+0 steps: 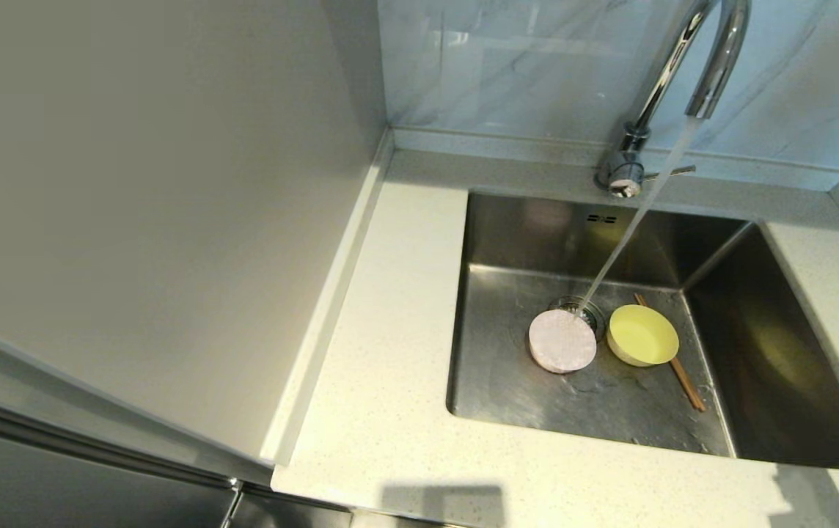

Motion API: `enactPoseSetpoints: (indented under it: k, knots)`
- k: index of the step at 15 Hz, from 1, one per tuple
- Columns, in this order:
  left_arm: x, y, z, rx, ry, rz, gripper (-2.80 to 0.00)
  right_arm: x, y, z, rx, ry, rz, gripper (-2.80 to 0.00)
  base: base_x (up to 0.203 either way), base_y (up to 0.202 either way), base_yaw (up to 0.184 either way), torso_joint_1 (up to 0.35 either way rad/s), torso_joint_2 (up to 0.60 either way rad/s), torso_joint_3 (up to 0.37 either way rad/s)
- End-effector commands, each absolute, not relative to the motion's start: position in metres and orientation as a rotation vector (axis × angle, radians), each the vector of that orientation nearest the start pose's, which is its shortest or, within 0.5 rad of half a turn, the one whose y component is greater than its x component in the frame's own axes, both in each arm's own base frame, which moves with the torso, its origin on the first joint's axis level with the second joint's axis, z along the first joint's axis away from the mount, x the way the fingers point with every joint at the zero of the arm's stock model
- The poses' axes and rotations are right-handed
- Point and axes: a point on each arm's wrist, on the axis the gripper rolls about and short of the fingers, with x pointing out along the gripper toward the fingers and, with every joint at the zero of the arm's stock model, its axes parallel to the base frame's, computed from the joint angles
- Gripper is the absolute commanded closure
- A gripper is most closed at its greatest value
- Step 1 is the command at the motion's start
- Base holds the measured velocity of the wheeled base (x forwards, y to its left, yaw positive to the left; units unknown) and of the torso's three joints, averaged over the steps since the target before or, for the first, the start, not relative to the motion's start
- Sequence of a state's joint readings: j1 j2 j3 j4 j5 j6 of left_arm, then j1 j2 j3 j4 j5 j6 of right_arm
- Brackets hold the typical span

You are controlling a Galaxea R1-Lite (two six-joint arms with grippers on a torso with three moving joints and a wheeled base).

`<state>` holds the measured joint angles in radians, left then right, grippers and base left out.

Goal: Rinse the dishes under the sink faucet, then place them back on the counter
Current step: Turn off the faucet

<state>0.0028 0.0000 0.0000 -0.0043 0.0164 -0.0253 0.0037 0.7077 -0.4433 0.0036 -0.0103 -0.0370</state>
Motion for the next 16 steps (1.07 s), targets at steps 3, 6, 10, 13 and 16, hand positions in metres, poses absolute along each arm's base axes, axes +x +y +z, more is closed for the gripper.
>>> enactPoseSetpoints:
  k: [3,6,10,13,16]
  knots:
    - [-0.023,0.000,0.076,-0.026,-0.008,0.020,0.00,0.194,-0.001,0.271,-0.029,0.317,-0.037,0.00,0.000,0.000,0.000,0.000,0.00,0.000]
    - [-0.023,0.000,0.076,-0.026,-0.008,0.020,0.00,0.275,-0.004,0.296,0.049,0.278,-0.115,0.00,0.000,0.000,0.000,0.000,0.00,0.000]
    - [-0.023,0.000,0.076,-0.026,-0.008,0.020,0.00,0.336,-0.008,0.288,0.161,0.271,-0.240,0.00,0.000,0.000,0.000,0.000,0.00,0.000]
    - [-0.023,0.000,0.076,-0.026,-0.008,0.020,0.00,0.357,-0.017,0.289,0.210,0.243,-0.310,0.00,0.000,0.000,0.000,0.000,0.00,0.000]
    - [-0.023,0.000,0.076,-0.026,-0.008,0.020,0.00,0.362,-0.029,0.285,0.274,0.240,-0.349,0.00,0.000,0.000,0.000,0.000,0.00,0.000]
